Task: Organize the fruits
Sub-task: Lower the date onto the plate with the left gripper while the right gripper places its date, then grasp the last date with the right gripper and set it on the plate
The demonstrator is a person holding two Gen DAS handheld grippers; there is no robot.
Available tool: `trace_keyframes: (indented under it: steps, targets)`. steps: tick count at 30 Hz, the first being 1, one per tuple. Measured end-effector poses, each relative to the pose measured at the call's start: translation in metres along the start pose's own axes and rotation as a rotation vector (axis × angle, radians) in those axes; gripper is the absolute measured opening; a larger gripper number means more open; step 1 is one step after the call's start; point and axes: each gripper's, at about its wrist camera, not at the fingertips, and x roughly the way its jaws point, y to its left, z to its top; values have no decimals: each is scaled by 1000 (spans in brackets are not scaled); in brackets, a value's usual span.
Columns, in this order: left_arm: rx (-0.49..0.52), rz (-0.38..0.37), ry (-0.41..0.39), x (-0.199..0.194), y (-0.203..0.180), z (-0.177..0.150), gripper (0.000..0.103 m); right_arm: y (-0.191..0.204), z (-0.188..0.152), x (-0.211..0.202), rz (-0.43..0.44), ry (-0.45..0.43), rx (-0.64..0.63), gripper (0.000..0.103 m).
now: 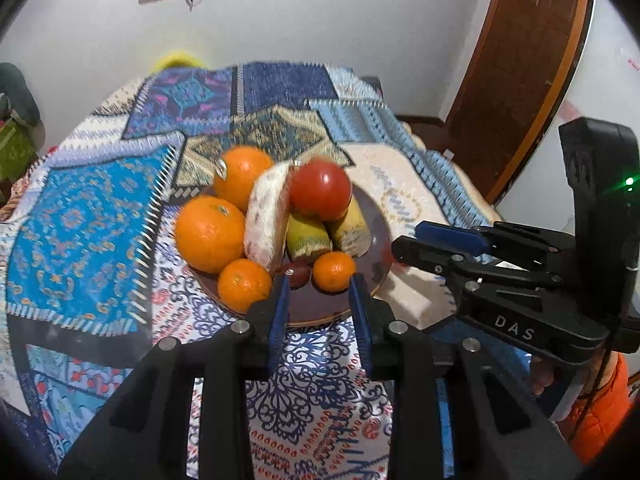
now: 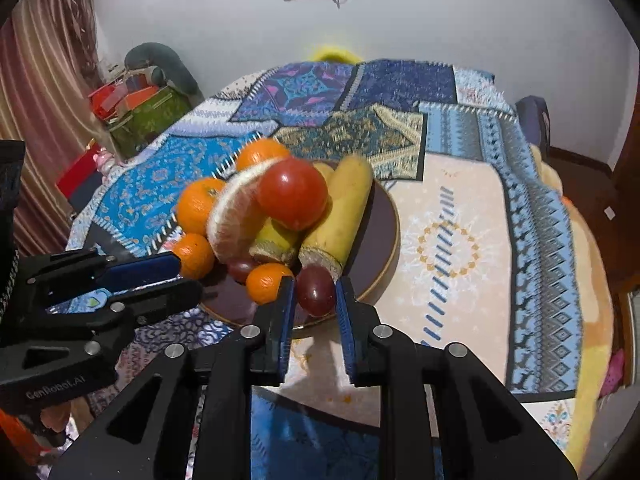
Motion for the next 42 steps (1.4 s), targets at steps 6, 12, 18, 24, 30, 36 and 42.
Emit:
trace_keyframes:
  steps: [6,12,18,24,30,36,42]
  targets:
    - [-8,14,-56,-40,0,0,30,11,9,-26,-35,-59,-16,33]
    - [-17,56,-166,-94,0,1,30,25,14,-74,-43,-149,-26,33]
    - [-7,60,-240,-136,-6,-4,30,35,12,-125,-93,-258,-37,45]
    - [-3,81,-212,-134,-4,-16,36,12,-7,-110,-142,-176,10,46]
    - [-38,94,-142,-100,12,-20,37,-2,-24,-57,-149,-38,16,46]
    - [-39,119,-83,-67,24,-26,37,-19,-36,1,-146,69,35,45]
    - [-66,115,-35,-40,38,-30,37,-37,-36,33,-140,106,67,38]
